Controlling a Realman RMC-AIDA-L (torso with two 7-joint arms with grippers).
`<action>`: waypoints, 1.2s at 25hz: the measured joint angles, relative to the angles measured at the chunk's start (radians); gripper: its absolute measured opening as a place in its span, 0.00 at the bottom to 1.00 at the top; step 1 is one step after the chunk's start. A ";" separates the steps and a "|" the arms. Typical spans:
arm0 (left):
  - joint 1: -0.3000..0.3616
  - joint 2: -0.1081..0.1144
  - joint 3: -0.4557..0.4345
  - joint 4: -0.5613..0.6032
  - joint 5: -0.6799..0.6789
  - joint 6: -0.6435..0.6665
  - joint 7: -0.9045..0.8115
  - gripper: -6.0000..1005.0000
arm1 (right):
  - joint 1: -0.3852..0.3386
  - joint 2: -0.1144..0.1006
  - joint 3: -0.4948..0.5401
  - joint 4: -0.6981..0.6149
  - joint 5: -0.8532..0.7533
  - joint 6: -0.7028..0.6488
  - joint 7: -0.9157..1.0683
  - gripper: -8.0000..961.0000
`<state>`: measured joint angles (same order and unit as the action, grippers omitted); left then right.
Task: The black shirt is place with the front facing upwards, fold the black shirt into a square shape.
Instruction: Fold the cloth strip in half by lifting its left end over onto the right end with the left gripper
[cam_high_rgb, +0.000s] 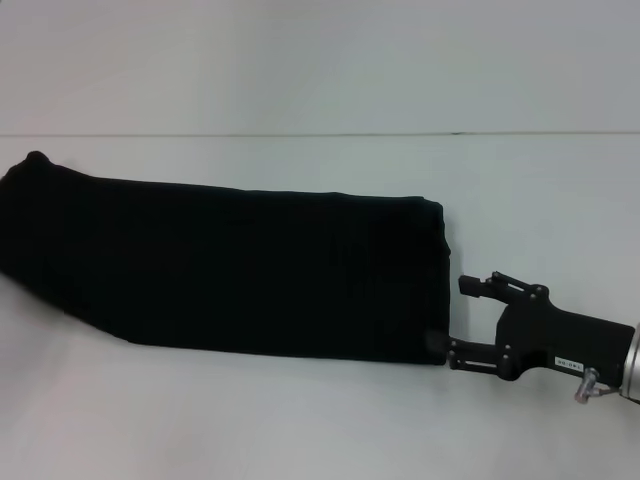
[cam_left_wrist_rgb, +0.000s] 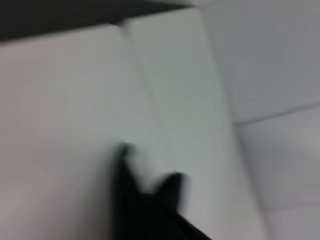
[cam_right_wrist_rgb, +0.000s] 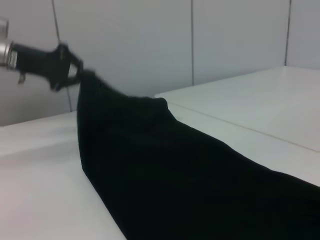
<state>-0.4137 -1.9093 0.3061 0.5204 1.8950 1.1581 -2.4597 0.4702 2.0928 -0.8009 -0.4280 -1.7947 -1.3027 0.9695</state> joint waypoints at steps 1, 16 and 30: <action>-0.022 -0.003 0.002 0.001 -0.028 0.028 0.009 0.03 | -0.003 0.000 0.002 0.000 0.000 0.000 0.000 0.96; -0.374 -0.257 0.306 -0.064 -0.077 0.136 0.132 0.03 | -0.077 0.003 0.029 0.004 0.000 -0.015 0.001 0.96; -0.299 -0.261 0.345 -0.355 -0.112 0.146 0.320 0.03 | 0.020 0.006 0.108 0.121 0.123 0.159 -0.043 0.96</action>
<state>-0.7131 -2.1705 0.6506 0.1659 1.7826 1.3038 -2.1392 0.4900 2.0990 -0.6926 -0.3069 -1.6721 -1.1436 0.9264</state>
